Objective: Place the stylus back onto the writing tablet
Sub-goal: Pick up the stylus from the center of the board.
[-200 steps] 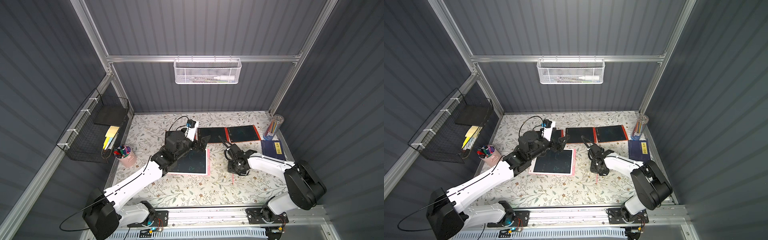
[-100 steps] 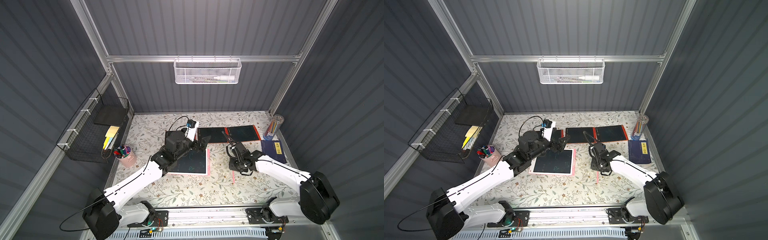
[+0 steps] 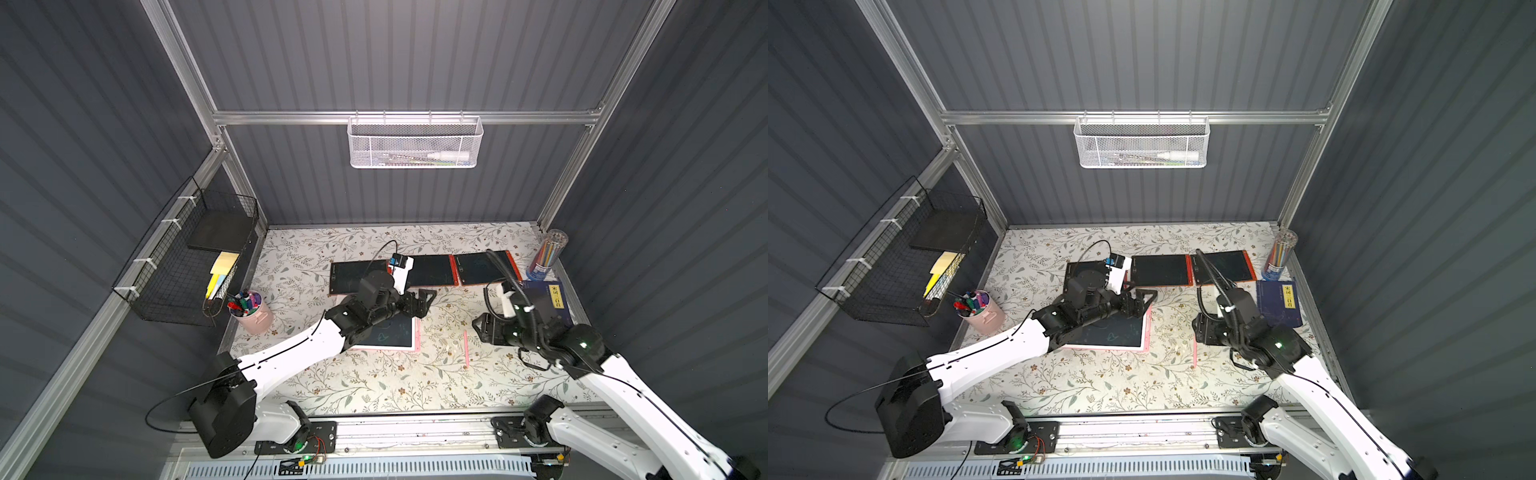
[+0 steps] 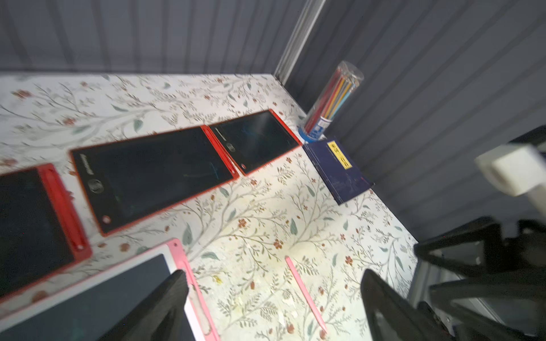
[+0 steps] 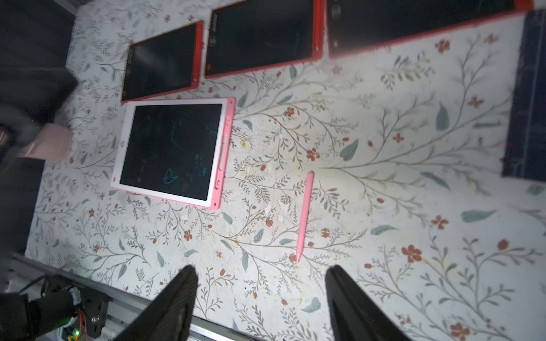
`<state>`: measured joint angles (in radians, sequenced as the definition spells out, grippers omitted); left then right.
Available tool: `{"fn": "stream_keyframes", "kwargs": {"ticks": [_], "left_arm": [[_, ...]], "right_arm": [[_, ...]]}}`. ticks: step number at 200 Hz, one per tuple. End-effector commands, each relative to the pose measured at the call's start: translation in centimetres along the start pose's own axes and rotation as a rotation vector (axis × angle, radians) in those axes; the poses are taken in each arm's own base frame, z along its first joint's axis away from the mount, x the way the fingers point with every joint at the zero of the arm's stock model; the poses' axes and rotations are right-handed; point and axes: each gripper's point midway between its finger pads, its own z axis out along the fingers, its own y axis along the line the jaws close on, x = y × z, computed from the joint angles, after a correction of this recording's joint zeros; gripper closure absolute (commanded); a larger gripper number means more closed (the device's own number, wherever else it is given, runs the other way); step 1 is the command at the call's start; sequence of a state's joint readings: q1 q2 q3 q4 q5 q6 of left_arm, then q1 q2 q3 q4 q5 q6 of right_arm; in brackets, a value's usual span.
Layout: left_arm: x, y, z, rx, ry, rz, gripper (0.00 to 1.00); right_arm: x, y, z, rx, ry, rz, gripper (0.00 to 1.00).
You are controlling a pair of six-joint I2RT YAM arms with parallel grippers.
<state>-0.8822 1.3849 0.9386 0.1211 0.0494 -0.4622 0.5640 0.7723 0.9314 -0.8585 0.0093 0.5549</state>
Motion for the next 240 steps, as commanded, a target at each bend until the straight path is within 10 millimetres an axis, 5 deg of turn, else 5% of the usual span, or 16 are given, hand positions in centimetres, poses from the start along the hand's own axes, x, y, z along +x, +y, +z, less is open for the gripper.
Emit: {"fn": "stream_keyframes", "kwargs": {"ticks": [1, 16, 53, 100, 157, 240], "left_arm": [[3.8, -1.6, 1.6, -0.007, 0.137, -0.127, 0.11], [5.7, -3.1, 2.8, -0.011, 0.2, -0.152, 0.14], [10.2, -6.8, 5.6, 0.003, 0.353, -0.168, 0.22], [13.7, -8.7, 8.9, -0.009, 0.483, -0.163, 0.33], [18.3, -6.4, 11.6, -0.157, 0.593, -0.101, 0.48], [19.5, -4.0, 13.4, -0.272, 0.611, -0.024, 0.58]], "right_arm": [[1.0, 0.0, -2.9, -0.027, 0.015, -0.098, 0.13], [0.9, -0.2, -4.4, -0.022, -0.001, -0.144, 0.01], [2.3, -1.0, -5.3, -0.013, 0.031, -0.209, 0.01], [3.5, -0.8, -6.0, -0.083, -0.012, -0.211, 0.01], [3.8, -0.5, -6.3, -0.115, -0.026, -0.215, 0.01], [3.8, -0.6, -6.2, -0.114, -0.027, -0.215, 0.01]]}}
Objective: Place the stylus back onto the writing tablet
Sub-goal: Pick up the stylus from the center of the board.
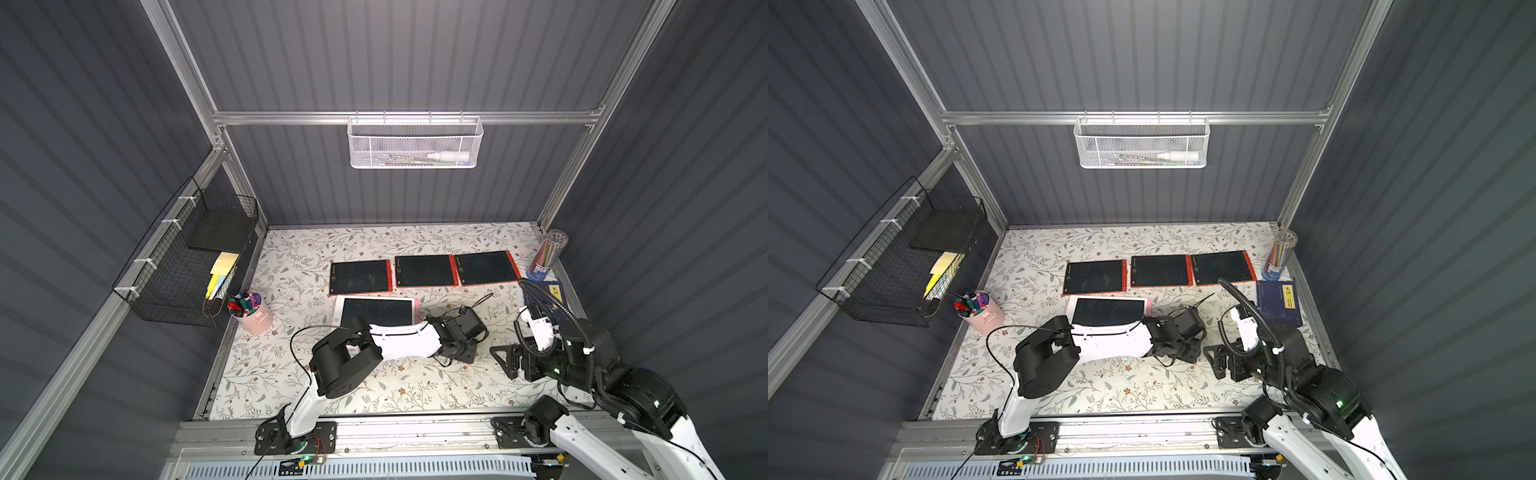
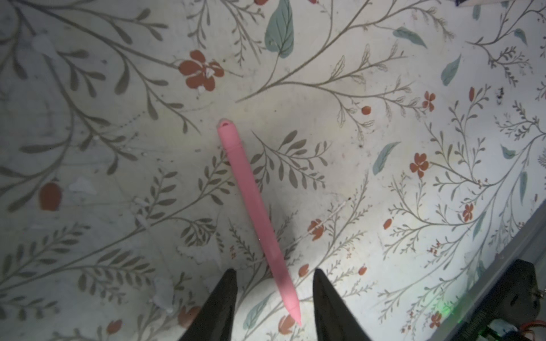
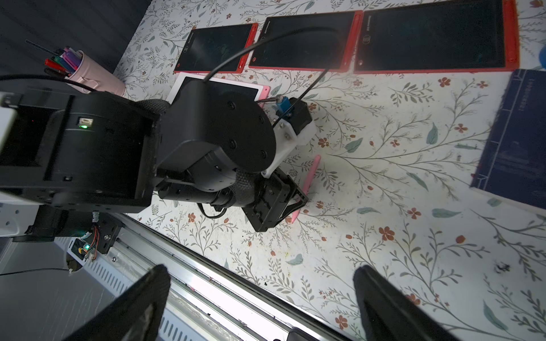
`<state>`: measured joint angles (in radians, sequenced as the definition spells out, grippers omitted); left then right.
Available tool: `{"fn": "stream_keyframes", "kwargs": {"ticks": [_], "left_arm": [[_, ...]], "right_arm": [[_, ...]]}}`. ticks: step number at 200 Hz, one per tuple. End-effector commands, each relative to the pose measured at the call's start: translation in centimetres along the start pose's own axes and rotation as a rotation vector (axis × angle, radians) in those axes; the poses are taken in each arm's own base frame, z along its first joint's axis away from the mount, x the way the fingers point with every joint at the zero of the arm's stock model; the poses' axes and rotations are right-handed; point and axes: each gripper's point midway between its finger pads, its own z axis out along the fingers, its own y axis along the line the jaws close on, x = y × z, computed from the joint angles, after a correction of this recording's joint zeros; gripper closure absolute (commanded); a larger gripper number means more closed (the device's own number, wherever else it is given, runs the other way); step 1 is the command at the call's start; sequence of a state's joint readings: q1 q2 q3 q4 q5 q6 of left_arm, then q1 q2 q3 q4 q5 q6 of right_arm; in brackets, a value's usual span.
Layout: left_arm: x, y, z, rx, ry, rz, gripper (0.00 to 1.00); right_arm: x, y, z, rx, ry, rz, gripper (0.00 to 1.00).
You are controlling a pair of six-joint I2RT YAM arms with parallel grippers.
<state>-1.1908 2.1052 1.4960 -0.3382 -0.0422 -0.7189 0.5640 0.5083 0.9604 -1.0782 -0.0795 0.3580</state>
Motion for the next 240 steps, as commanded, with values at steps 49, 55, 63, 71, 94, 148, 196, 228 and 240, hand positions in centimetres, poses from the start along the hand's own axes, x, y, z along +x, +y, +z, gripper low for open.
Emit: {"fn": "stream_keyframes", "kwargs": {"ticks": [49, 55, 63, 71, 94, 148, 196, 228, 240], "left_arm": [[-0.2, 1.3, 1.6, -0.103, 0.004, 0.056, 0.63], [-0.2, 1.4, 1.7, -0.106, 0.007, 0.059, 0.64], [-0.2, 1.4, 1.8, -0.107, 0.008, 0.061, 0.64], [-0.2, 1.4, 1.9, -0.109, 0.008, 0.063, 0.65], [-0.1, 1.9, 2.3, -0.14, 0.011, 0.074, 0.7], [0.9, 4.1, 2.9, -0.271, 0.033, 0.121, 0.74], [1.4, 4.7, 3.3, -0.318, 0.04, 0.143, 0.75], [2.0, 5.9, 3.0, -0.368, 0.046, 0.154, 0.76], [2.3, 6.5, 2.5, -0.391, 0.046, 0.16, 0.77]], "right_arm": [[0.1, -0.3, -0.2, 0.012, -0.014, -0.009, 0.01], [0.1, -0.3, -0.2, 0.011, -0.016, -0.01, 0.01], [0.1, -0.3, -0.2, 0.013, -0.016, -0.009, 0.01], [0.1, -0.3, -0.2, 0.013, -0.016, -0.009, 0.01], [0.1, -0.4, -0.1, 0.019, -0.014, -0.008, 0.01], [0.1, -0.5, -0.1, 0.021, -0.012, -0.007, 0.01], [0.1, -0.5, 0.0, 0.027, -0.011, -0.007, 0.01], [0.1, -0.6, 0.1, 0.03, -0.009, -0.004, 0.01], [0.1, -0.6, 0.1, 0.031, -0.006, -0.004, 0.01]]}}
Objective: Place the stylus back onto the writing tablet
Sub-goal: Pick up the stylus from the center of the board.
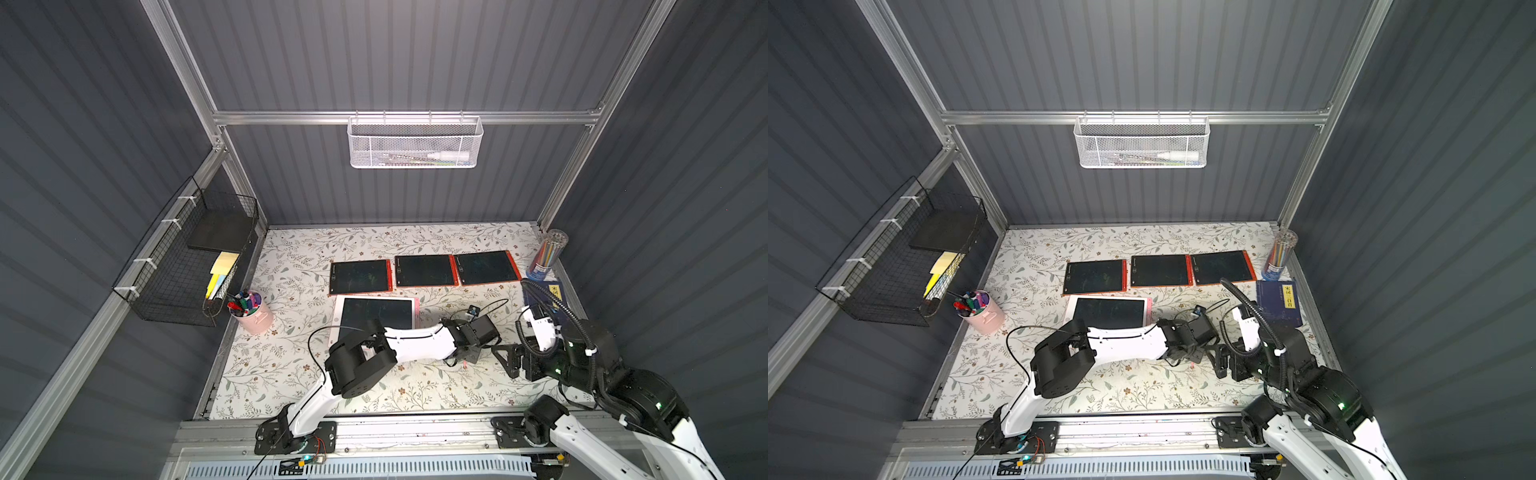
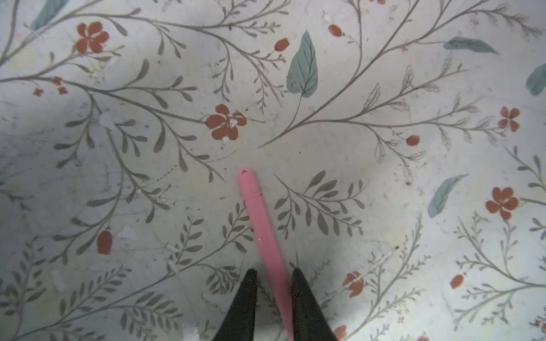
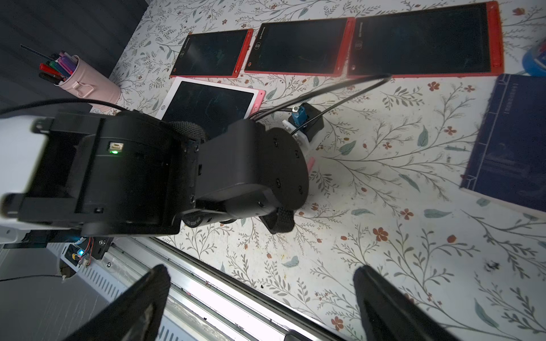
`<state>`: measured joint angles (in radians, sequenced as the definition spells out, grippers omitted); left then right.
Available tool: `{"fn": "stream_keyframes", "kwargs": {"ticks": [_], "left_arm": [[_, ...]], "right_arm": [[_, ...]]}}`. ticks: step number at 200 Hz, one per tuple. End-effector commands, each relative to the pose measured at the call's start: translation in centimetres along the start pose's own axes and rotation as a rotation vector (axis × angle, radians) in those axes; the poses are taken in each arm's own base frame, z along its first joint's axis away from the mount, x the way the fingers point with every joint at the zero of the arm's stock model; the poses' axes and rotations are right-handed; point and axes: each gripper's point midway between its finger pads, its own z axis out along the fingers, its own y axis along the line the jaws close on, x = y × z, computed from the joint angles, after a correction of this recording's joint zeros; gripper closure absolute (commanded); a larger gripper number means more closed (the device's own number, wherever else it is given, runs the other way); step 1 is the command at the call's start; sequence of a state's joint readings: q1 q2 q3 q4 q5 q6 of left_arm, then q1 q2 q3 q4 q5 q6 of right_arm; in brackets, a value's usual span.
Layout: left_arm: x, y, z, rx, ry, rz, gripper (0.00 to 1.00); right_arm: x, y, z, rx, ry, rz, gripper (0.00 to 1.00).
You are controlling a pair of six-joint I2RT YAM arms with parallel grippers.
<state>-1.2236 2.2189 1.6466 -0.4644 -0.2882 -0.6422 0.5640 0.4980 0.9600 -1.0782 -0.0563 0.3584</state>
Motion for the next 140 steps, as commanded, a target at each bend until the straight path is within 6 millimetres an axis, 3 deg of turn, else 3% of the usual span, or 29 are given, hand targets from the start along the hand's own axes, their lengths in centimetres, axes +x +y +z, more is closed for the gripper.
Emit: {"fn": "stream_keyframes", "kwargs": {"ticks": [1, 22, 63, 98, 140], "left_arm": [[4.5, 4.0, 1.5, -0.153, 0.127, 0.065, 0.77], [5.2, 5.4, 0.7, -0.192, 0.133, 0.095, 0.79], [7.2, 6.2, 0.1, -0.153, 0.174, 0.235, 0.82], [5.8, 5.3, -0.5, -0.1, 0.133, 0.289, 0.82], [4.7, 4.5, 0.5, -0.095, 0.111, 0.311, 0.77]], "right_arm": [[0.2, -0.3, 0.3, 0.014, 0.01, -0.004, 0.01], [0.3, -0.3, 0.3, 0.016, 0.012, -0.005, 0.01], [0.3, -0.3, 0.5, 0.018, 0.014, -0.002, 0.01], [0.2, -0.4, 0.5, 0.022, 0.013, 0.0, 0.01], [0.3, -0.5, 0.5, 0.026, 0.013, 0.001, 0.01]]}}
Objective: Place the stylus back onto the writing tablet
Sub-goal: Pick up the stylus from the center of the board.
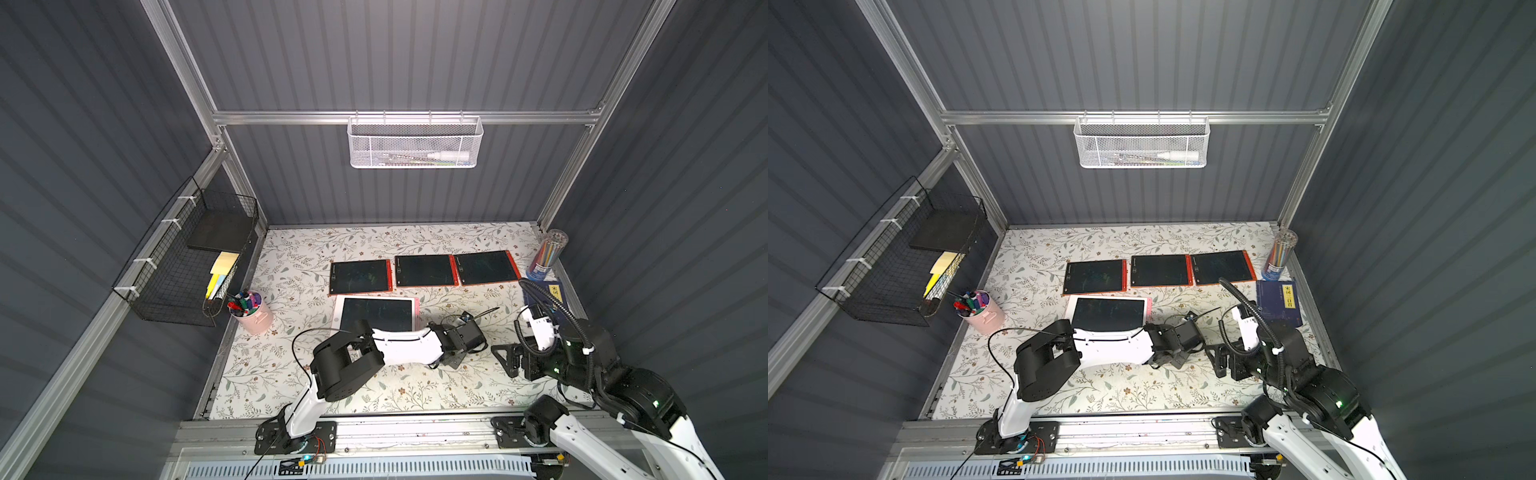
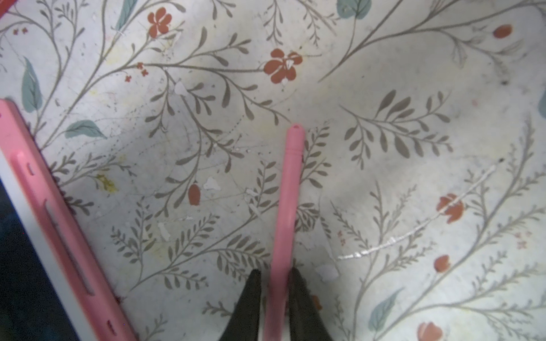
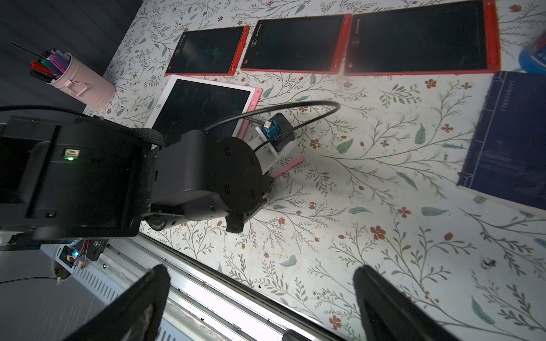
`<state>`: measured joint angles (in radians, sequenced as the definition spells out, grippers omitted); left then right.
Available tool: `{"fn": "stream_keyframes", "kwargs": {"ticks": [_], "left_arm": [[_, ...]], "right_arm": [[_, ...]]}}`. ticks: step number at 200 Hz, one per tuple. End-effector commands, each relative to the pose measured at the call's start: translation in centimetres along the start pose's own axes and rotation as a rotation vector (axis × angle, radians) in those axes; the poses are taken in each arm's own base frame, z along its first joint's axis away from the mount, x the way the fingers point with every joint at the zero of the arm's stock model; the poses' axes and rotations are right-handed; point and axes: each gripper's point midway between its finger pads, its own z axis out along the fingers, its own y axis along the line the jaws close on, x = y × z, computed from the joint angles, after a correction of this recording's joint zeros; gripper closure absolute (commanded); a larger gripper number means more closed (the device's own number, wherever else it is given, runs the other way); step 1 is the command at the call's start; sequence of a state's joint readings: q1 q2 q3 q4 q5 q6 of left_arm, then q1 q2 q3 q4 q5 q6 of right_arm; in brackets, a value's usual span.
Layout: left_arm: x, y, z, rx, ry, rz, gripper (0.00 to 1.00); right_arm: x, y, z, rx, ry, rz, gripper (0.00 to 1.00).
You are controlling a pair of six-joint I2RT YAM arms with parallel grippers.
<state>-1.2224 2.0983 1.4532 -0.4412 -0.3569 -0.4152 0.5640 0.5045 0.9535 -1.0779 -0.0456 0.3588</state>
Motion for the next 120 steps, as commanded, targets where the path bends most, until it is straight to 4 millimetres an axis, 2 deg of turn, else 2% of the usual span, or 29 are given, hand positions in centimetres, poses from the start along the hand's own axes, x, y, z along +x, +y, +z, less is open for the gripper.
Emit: {"fn": "stream_keyframes", "kwargs": {"ticks": [1, 26, 86, 120], "left_arm": [[2.4, 0.0, 2.1, 0.001, 0.101, 0.076, 0.77], [2.6, -0.4, 2.8, 0.011, 0.113, 0.103, 0.77], [2.3, -0.6, 3.0, 0.031, 0.109, 0.119, 0.88], [0.8, 0.2, 2.2, 0.059, 0.072, 0.078, 0.91]], "right_arm": [[0.1, -0.2, 0.2, 0.012, 0.004, 0.0, 0.01], [0.1, -0.3, 0.2, 0.016, 0.002, 0.002, 0.01], [0.1, -0.4, 0.2, 0.019, -0.005, 0.003, 0.01], [0.1, -0.4, 0.2, 0.021, -0.003, 0.004, 0.01]]}}
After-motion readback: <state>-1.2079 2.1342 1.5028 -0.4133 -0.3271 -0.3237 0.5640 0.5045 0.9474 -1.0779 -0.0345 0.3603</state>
